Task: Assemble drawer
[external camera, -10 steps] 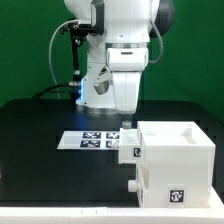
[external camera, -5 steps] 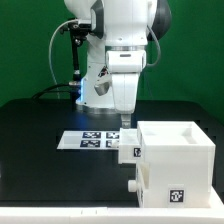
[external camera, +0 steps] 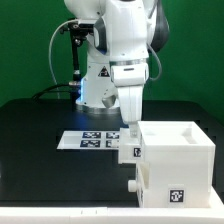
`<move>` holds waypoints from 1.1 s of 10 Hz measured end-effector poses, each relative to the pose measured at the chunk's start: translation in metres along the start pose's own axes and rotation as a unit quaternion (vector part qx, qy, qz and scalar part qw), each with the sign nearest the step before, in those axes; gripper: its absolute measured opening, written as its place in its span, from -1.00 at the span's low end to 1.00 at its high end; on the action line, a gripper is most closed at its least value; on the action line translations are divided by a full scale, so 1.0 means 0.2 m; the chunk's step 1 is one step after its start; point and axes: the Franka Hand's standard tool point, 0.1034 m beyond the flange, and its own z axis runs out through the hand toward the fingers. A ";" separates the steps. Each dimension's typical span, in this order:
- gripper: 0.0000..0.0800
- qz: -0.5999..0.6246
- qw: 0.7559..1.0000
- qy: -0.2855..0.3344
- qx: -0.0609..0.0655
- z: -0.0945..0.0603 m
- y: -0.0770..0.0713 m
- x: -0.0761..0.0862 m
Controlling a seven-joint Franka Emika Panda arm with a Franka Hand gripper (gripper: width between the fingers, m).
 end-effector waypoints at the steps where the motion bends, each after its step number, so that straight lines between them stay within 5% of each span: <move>1: 0.62 0.005 1.000 0.007 0.005 0.05 0.04 0.02; 3: 0.62 0.013 1.000 0.014 0.016 0.11 0.03 0.01; 7: 0.57 0.017 1.000 0.020 0.016 0.14 0.02 0.02; 8: 0.24 0.017 1.000 0.020 0.016 0.14 0.02 0.02; 9: 0.24 0.017 1.000 0.020 0.016 0.14 0.02 0.02; 11: -0.72 0.017 1.000 0.020 0.016 0.14 0.02 0.02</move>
Offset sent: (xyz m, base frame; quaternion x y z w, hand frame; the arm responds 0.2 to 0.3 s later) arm -0.0051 0.0127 -0.0499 -0.0075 0.0397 0.0299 0.9987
